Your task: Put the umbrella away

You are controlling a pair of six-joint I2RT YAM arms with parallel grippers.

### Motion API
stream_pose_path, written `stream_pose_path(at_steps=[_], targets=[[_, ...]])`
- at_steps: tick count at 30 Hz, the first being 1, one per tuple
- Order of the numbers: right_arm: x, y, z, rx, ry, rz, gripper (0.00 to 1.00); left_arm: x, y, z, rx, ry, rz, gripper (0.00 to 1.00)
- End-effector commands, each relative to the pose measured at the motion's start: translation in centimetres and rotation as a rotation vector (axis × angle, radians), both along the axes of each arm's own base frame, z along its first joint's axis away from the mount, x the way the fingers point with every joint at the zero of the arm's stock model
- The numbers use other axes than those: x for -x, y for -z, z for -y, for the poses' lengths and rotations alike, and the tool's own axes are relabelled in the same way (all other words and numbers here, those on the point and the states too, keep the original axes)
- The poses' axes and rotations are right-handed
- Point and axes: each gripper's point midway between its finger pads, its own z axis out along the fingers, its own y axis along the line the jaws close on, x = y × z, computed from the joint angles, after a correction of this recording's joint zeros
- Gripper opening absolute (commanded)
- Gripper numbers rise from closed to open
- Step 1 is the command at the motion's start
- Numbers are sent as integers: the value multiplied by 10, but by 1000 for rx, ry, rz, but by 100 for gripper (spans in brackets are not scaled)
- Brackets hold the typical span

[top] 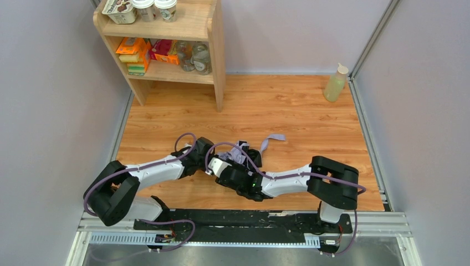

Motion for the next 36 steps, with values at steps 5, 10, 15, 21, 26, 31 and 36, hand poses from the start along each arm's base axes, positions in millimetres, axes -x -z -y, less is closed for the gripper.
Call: stream_pose_path(at_steps=[5,10,15,21,26,31,36], targets=[[0,39,40,5,216,-112,2,50,26,-43,-161,27,-153,0],[24,49,25,-179,114,-337,0,33,-2,-62,-218,3,18,23],[29,38,13,-403,31,-687,0,20,-45,-89,-260,-57,206,75],[28,41,8,-515,73,-1098,0,13,-81,-91,-175,-85,371,76],[19,47,7,-609,158,-1354,0,1,-81,-65,-94,-50,386,76],[14,55,7,-632,186,-1438,0,-11,-72,-41,-36,-25,359,77],[10,58,9,-590,185,-1405,0,-29,-71,-28,-44,-10,406,77]])
